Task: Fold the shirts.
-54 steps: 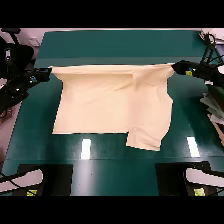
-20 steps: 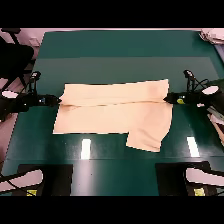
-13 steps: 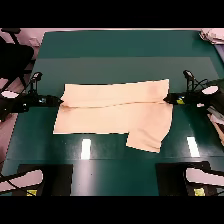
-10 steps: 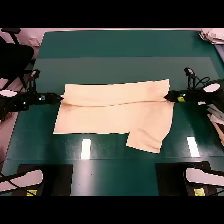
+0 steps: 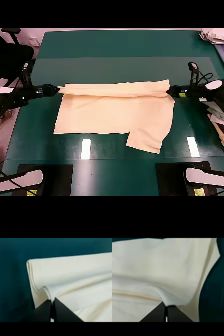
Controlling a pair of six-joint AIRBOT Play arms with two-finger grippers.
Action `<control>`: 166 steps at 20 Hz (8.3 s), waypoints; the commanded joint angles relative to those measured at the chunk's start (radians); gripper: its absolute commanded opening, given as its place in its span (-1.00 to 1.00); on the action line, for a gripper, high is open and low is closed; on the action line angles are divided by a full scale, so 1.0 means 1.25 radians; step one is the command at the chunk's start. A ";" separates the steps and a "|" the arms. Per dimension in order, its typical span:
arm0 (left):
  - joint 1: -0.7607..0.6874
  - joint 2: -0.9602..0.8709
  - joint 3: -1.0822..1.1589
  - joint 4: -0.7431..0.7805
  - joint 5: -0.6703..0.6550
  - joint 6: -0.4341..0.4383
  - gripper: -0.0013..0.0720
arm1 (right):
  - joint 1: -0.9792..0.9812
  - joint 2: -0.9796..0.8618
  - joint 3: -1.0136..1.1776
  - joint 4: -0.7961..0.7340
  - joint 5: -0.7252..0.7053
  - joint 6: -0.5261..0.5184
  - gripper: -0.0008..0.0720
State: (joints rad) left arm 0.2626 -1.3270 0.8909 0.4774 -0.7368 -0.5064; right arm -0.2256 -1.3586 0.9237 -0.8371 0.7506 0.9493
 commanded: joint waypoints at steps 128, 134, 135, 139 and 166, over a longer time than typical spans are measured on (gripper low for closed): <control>0.013 0.227 -0.090 -0.128 -0.146 -0.171 -0.90 | -0.011 0.146 0.090 0.046 0.286 0.366 -0.92; -0.107 0.195 -0.090 -0.092 0.144 -0.168 -0.90 | -0.055 0.018 0.168 0.048 0.280 0.360 -0.92; -0.107 0.182 -0.090 -0.090 0.146 -0.168 -0.90 | -0.060 0.000 0.175 0.048 0.280 0.359 -0.92; -0.107 0.132 -0.090 -0.072 0.145 -0.164 -0.90 | -0.060 -0.067 0.213 0.048 0.265 0.321 -0.92; -0.107 -0.005 -0.089 -0.342 0.181 0.224 -0.07 | -0.046 -0.217 0.315 0.047 0.175 0.271 -0.92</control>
State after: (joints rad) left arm 0.1284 -1.3308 0.7788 0.0593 -0.5426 -0.2432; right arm -0.2913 -1.6295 1.3167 -0.7792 1.0019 1.2911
